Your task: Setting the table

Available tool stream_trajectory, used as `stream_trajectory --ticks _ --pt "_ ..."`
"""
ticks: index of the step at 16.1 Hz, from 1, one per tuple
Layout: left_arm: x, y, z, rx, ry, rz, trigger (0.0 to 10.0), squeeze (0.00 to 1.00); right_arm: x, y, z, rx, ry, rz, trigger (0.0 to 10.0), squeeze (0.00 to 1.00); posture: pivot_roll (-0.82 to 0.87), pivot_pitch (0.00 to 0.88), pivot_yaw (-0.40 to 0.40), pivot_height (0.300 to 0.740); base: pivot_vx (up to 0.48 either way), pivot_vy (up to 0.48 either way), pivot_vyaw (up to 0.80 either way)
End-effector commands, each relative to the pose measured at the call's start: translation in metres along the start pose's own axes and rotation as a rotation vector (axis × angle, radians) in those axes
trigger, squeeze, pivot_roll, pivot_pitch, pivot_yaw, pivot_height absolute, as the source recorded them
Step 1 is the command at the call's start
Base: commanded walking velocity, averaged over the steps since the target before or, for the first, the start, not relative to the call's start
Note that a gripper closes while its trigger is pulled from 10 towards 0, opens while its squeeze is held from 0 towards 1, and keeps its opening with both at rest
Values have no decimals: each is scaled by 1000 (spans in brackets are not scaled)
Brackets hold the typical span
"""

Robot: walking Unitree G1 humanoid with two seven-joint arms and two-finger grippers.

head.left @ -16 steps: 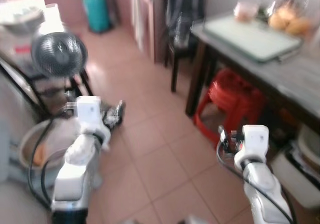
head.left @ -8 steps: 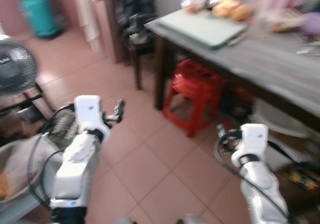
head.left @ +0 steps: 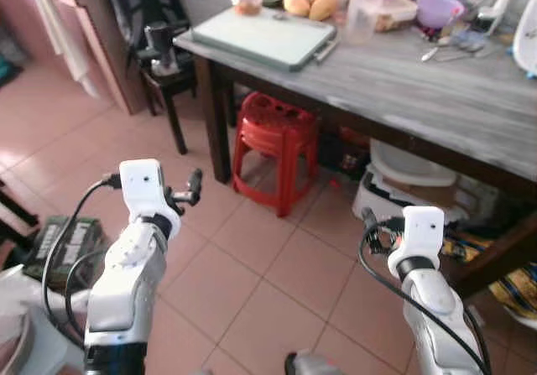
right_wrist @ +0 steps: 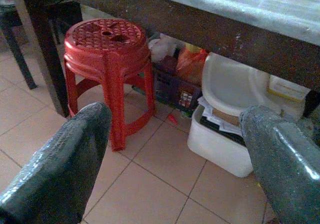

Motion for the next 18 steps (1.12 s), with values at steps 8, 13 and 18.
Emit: stream_trajectory --ticks 8,13,18 --pt "-2 -5 2 45 41 19 10000 0 -8 1 24 92 -9 21 10000 0 9 2 29 740 0 152 -755" --pt "-2 -4 3 47 43 19 10000 0 -7 1 22 83 -11 19 10000 0 9 0 28 740 0 368 -705" --pt "-3 -6 2 47 41 37 10000 0 -7 -3 27 100 -15 22 10000 0 4 0 30 740 0 118 -520"
Point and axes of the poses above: a point about 5 cm out from each wrist's last joint towards the gripper, its own y axis pointing out of the wrist towards the gripper, its own z axis along the axis of the wrist's last joint, x = y × z, the point moved 3 cm from there along y, pointing out of the wrist towards the gripper, and after that the axes turned 11 degrees about y, right-handed, at the moved point
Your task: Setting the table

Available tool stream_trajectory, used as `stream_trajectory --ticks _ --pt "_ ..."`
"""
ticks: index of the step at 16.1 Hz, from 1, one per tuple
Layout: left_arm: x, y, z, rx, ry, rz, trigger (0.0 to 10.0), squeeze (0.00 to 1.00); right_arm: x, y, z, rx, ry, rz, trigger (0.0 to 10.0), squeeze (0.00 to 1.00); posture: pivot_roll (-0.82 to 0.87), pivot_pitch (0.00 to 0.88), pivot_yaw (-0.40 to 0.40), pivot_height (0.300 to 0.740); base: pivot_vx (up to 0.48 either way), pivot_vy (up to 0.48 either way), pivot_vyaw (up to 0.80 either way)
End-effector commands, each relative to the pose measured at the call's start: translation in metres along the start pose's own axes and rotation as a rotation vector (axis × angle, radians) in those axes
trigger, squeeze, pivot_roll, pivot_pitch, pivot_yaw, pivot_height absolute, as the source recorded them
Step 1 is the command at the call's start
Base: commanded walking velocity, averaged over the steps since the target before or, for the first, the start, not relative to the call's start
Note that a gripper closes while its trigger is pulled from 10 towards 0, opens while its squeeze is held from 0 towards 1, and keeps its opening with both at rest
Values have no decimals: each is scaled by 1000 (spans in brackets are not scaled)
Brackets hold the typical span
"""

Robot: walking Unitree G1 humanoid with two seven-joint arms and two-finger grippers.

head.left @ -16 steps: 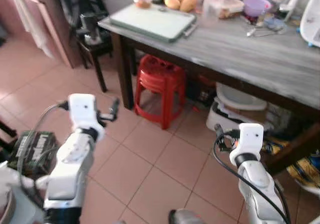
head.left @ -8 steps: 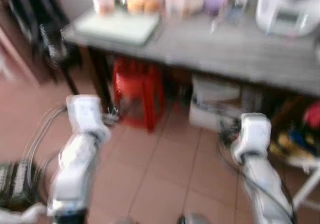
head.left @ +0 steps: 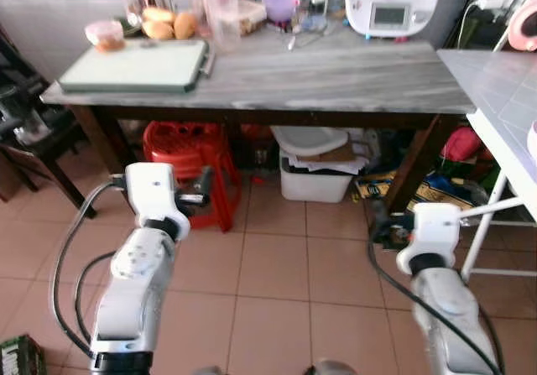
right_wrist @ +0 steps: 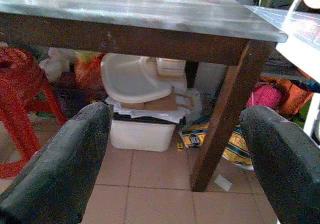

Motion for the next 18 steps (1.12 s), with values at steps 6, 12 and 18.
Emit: stream_trajectory --ticks 6,12,18 --pt "-8 -25 -16 -27 87 14 10000 0 -15 -17 2 17 -14 55 10000 0 21 0 -14 740 0 0 0" --pt "1 -23 -32 26 163 55 10000 0 -25 -3 18 109 -78 114 10000 0 29 0 -63 740 0 0 0" --pt "6 -23 -29 53 183 14 10000 0 -26 -8 14 115 -34 68 10000 0 3 0 -14 740 0 0 0"
Point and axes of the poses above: a point about 5 cm out from each wrist's last joint towards the gripper, its own y axis pointing out of the wrist towards the gripper, its own z axis along the axis of the wrist's last joint, x = y × z, the point moved 3 cm from there along y, pointing out of the wrist towards the gripper, and after that the axes turned 11 degrees about y, right-handed, at the moved point
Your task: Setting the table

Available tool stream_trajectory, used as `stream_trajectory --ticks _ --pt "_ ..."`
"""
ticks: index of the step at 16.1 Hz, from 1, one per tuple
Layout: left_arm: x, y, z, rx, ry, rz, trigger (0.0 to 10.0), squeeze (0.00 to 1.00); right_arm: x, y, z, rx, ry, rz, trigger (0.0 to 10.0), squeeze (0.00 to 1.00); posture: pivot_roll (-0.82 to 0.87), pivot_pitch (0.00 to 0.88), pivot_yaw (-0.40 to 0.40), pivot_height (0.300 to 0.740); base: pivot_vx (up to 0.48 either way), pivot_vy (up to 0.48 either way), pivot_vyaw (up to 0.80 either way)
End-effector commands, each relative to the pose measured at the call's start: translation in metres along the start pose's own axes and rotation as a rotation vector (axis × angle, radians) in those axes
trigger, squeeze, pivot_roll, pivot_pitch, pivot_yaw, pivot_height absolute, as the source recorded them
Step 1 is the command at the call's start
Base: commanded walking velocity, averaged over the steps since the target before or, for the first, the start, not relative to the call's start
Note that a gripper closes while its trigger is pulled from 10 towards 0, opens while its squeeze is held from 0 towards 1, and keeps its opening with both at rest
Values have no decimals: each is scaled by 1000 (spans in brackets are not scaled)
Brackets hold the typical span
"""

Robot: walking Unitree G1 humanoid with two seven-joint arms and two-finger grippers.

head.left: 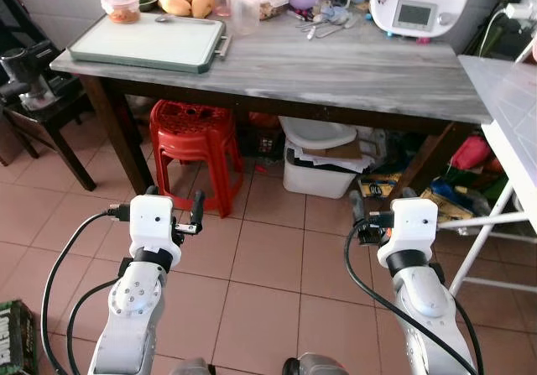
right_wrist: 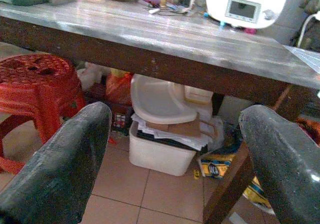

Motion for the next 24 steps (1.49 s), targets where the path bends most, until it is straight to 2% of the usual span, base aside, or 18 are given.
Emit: stream_trajectory --ticks 1,10,14,16,24 --pt "2 2 4 14 0 -22 10000 0 3 -1 5 23 6 -15 10000 0 4 0 -11 740 0 0 0" --pt "-3 -3 8 9 -3 -42 10000 0 -1 0 1 -1 13 3 10000 0 20 0 -14 740 0 -402 0" --pt "-2 -3 9 6 -4 -52 10000 0 2 0 1 -2 3 -2 10000 0 20 0 -12 740 0 -428 0" --pt "-2 -3 8 -2 -16 -52 10000 0 -3 -1 3 8 -29 33 10000 0 17 0 -17 740 0 -414 0" --pt "-1 -3 9 -8 -14 -53 10000 0 -3 0 2 0 -26 40 10000 0 15 0 -19 740 0 -404 -147"
Point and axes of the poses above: a point about 5 cm out from each wrist's last joint towards the gripper, its own y axis pointing out of the wrist towards the gripper, its own z axis along the axis of the wrist's last joint, x = y × z, the point moved 3 cm from there along y, pointing out of the wrist towards the gripper, and after that the axes turned 11 degrees about y, right-handed, at the moved point
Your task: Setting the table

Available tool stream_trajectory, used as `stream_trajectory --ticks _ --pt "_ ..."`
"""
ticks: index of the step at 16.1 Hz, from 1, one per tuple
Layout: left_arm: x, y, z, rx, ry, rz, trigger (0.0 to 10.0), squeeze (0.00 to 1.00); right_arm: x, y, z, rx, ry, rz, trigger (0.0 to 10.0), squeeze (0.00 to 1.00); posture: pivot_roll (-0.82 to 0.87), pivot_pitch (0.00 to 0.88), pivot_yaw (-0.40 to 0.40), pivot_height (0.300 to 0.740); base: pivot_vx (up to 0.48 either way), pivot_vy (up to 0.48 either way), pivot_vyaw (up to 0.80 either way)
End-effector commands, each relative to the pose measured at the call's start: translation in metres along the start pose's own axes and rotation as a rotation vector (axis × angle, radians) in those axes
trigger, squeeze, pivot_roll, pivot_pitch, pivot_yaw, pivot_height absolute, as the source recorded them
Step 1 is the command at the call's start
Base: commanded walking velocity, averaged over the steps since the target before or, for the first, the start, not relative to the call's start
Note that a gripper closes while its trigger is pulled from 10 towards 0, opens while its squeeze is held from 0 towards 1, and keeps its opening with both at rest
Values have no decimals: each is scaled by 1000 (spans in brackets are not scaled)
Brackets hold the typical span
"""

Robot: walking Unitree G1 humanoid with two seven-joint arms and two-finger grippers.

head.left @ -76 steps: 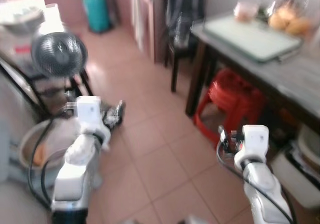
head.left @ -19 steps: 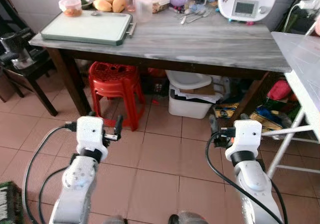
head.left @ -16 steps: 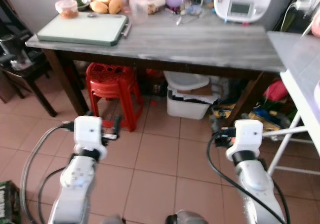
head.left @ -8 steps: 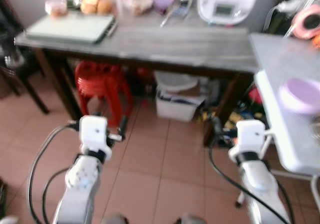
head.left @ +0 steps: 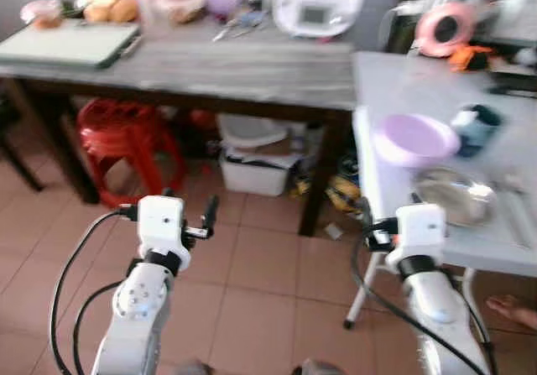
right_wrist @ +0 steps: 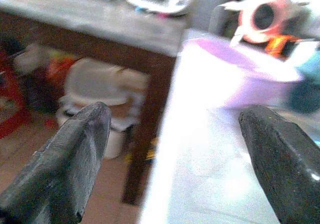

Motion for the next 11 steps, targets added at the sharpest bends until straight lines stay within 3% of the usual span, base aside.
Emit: stream_trajectory --ticks 1,6,7,8,10,11 --pt "-10 -2 -2 -13 15 29 10000 0 -9 2 4 14 16 27 10000 0 16 0 -19 740 0 -401 0" --pt "-9 0 -1 -15 19 16 10000 0 -8 3 4 17 18 19 10000 0 11 0 -12 740 0 -401 0" --pt "-9 0 -1 -15 21 14 10000 0 -7 3 4 16 27 15 10000 90 11 0 -11 740 0 -401 0" --pt "-9 0 -1 -16 22 11 10000 0 -7 3 5 22 41 11 10000 1000 12 0 -10 740 0 -428 0" --pt "-9 1 0 -11 37 12 10000 0 -4 4 5 26 28 -8 10000 1000 13 0 -10 740 0 -255 0" --pt "-8 2 4 8 38 19 10000 0 -4 5 4 18 32 -14 10000 827 15 0 -10 740 0 0 0"
Point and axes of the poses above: a point about 5 cm out from each wrist's last joint towards the gripper, its own y axis pointing out of the wrist towards the gripper, its own z axis along the axis of the wrist's last joint, x = y × z, the point moved 3 cm from there along y, pointing out of the wrist towards the gripper, and after that the axes turned 11 degrees about y, right-handed, at the moved point
